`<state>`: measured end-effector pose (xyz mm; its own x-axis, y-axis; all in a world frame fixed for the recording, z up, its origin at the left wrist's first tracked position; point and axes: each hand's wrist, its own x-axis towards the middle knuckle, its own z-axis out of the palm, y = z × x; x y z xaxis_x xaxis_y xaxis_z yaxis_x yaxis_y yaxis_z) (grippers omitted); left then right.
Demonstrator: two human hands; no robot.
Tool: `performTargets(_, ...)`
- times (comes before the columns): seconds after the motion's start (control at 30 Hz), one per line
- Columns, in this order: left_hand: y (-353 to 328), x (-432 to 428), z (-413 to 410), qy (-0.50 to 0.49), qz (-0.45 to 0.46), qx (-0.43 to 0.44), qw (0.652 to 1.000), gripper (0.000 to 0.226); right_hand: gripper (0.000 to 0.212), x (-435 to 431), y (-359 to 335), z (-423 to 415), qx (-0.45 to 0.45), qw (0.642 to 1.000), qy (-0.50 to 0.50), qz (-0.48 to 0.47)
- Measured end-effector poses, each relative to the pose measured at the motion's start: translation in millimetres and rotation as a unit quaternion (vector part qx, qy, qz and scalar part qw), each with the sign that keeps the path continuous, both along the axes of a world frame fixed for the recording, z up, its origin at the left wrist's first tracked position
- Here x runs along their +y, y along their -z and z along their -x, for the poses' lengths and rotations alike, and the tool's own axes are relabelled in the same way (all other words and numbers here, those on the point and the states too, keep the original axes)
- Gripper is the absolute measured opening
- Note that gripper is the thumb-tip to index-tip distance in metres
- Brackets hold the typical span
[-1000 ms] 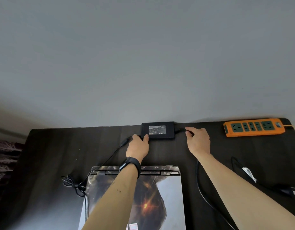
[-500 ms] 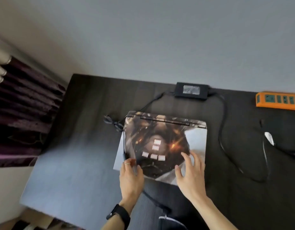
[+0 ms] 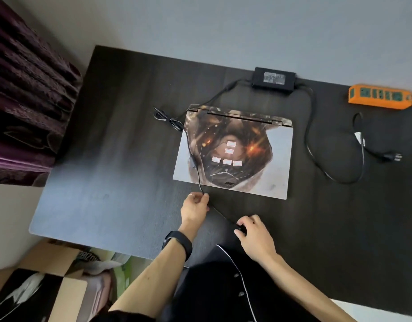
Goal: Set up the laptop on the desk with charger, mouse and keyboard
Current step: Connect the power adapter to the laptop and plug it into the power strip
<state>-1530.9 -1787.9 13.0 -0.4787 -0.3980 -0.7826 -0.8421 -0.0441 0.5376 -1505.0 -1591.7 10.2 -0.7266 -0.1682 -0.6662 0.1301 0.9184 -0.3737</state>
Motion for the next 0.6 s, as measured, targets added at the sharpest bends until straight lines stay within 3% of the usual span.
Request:
performTargets(0.2,-30.0,-31.3,33.6,-0.078,-0.119,0.052,0.988,0.007,0.018,-9.4,-27.4,30.2,0.038,0.998,0.014,0.043)
performTargets(0.37,-44.6,-74.8,102.4,-0.042,-0.087,0.055,0.994,0.005,0.017,-8.8,-61.1,65.8,0.095,0.987,0.105,0.075)
performTargets(0.53,-24.2,-120.5,161.8,0.002,0.034,0.031,0.999,0.059,0.013,-3.8,-72.0,116.3,0.136,0.983,0.116,0.047)
performTargets(0.6,-11.3,-128.3,179.5,0.027,0.048,0.012,0.998,0.065,0.018,-4.2,-65.4,139.2,0.146,0.981,0.119,0.034)
